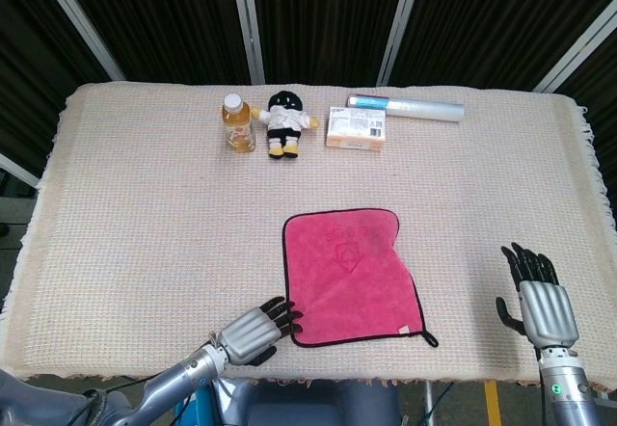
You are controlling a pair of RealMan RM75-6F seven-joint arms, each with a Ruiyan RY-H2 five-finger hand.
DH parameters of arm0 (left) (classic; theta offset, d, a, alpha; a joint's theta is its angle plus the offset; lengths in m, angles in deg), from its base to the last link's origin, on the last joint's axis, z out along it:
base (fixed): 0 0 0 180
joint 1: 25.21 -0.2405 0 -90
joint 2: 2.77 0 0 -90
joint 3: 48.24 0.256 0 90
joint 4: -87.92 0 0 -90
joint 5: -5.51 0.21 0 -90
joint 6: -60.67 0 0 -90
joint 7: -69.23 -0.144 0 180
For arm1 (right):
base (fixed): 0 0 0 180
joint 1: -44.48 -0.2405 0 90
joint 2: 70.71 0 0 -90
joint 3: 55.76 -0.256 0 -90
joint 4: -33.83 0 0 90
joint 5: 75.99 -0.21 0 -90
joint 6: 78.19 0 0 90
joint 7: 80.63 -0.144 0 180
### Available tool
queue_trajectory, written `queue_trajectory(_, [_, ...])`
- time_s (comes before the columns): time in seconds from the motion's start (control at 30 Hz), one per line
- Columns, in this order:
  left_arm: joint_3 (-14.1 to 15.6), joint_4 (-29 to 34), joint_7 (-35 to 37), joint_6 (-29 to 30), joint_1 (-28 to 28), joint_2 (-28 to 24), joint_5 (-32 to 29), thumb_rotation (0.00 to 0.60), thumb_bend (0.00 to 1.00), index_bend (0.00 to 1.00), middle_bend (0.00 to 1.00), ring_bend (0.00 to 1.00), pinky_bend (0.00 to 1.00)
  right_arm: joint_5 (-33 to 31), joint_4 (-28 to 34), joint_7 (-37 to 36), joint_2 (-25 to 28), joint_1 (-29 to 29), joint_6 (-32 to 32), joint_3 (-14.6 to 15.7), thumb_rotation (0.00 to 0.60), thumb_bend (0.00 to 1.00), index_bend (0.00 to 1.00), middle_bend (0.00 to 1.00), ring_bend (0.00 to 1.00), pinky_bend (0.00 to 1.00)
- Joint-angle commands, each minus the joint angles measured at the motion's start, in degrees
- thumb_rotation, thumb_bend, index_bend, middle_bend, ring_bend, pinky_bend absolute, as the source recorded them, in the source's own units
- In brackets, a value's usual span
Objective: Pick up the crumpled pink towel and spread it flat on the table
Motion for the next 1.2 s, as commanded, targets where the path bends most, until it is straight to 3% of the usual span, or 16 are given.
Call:
queue_trajectory(0.03, [0.7, 0.3, 0.7, 0.5, -0.5, -0.9, 0.7, 0.600, 0.58, 0.19, 0.10, 0.00, 0.00, 0.0, 0.0, 0.0, -0.1, 0.1, 0.0, 0.0, 0.600, 0.44, 0.00, 0.00, 0.00, 0.00])
queue_trajectory(0.5, [2.8, 1.7, 2.7, 0.7, -1.8, -3.7, 3.8, 0.600, 0.58, 0.19, 0.10, 0.00, 0.00, 0.1, -0.1, 0.7, -0.5, 0.3, 0.0, -0.1, 0.600, 0.44, 0.00, 0.00, 0.00, 0.00])
queue_trajectory(0.67, [2.3, 1.7, 3.4, 1.5, -2.2, -4.1, 4.5, 0.600, 0.58, 0.17, 0.09, 0.00, 0.00, 0.0, -0.2, 0.6, -0.5, 0.3, 0.1, -0.2, 0.600, 0.44, 0.00, 0.00, 0.00, 0.00])
queue_trajectory(0.97, [-4.1, -1.4, 10.6, 9.9, -3.2, -0.9, 10.1, 0.600, 0.56, 0.14, 0.06, 0.00, 0.00, 0.5, -0.2, 0.6, -0.7, 0.4, -0.1, -0.2, 0.600, 0.44, 0.00, 0.00, 0.00, 0.00])
queue_trajectory(1.2, [-9.3, -5.9, 8.6, 7.9, -0.3, -0.1, 8.2, 0.600, 0.56, 0.14, 0.07, 0.00, 0.00, 0.3, -0.3, 0.3, -0.5, 0.4, -0.1, -0.5, 0.600, 0.44, 0.00, 0.00, 0.00, 0.00])
